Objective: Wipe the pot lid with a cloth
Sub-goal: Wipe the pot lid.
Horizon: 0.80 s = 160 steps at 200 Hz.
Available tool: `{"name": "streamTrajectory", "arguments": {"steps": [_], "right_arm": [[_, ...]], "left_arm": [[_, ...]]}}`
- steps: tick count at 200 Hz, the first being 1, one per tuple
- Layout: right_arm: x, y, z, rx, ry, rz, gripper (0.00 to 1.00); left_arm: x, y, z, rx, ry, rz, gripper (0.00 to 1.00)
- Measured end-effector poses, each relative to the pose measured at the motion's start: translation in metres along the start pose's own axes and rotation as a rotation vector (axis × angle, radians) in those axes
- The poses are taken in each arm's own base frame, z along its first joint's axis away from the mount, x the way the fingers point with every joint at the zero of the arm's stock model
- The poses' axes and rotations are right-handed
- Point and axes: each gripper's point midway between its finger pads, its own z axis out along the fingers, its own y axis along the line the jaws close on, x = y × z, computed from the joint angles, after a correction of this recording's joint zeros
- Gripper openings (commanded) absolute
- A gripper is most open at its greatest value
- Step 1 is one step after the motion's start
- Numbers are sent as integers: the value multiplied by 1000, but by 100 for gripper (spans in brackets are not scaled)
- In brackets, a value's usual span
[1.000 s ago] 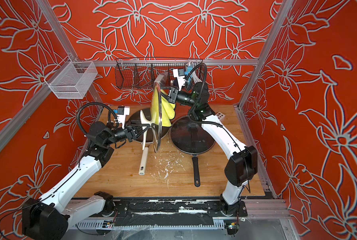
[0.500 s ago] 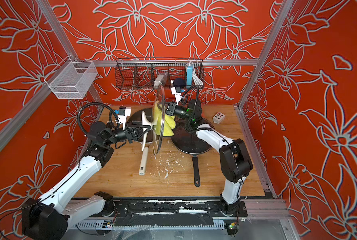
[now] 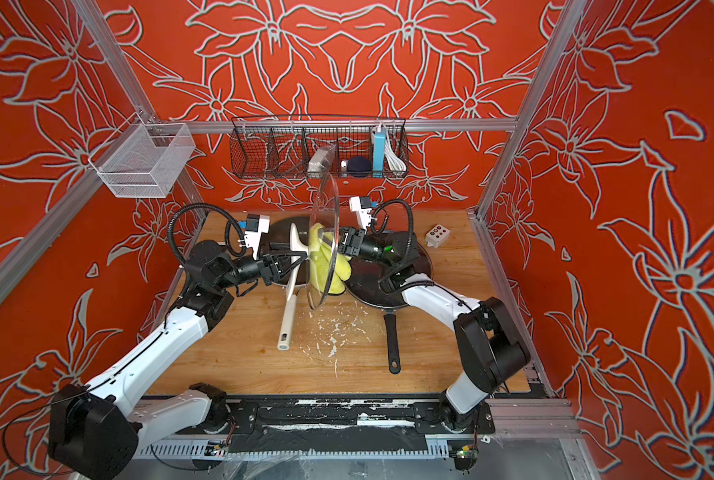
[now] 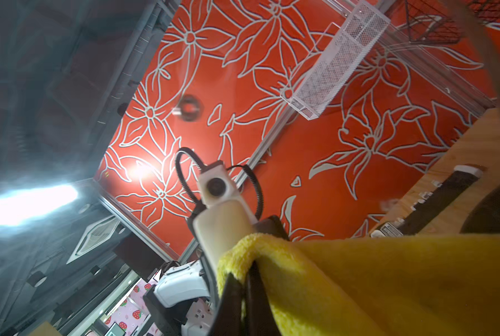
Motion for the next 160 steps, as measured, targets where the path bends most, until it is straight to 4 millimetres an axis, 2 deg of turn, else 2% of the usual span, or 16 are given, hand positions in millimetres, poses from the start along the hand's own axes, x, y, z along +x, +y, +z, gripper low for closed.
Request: {"name": "streamTrajectory", "arguments": {"steps": [45, 75, 105, 139, 160], "right_arm": [[-12, 67, -14, 29, -17, -148, 0], [-29, 90, -21, 166, -17, -268, 0], [-39, 76, -39, 368, 5, -304, 0], [-43, 37, -87, 639, 12, -311, 0], [-40, 21, -114, 756, 27, -305, 0]], "left_arm": [[4, 6, 0, -28, 10, 6, 0], [7, 9, -1, -43, 22, 16, 0], [8, 10, -3, -76, 55, 29, 0], [10, 15, -5, -149, 129, 46, 0], [5, 14, -8, -186, 181, 96, 0]]}}
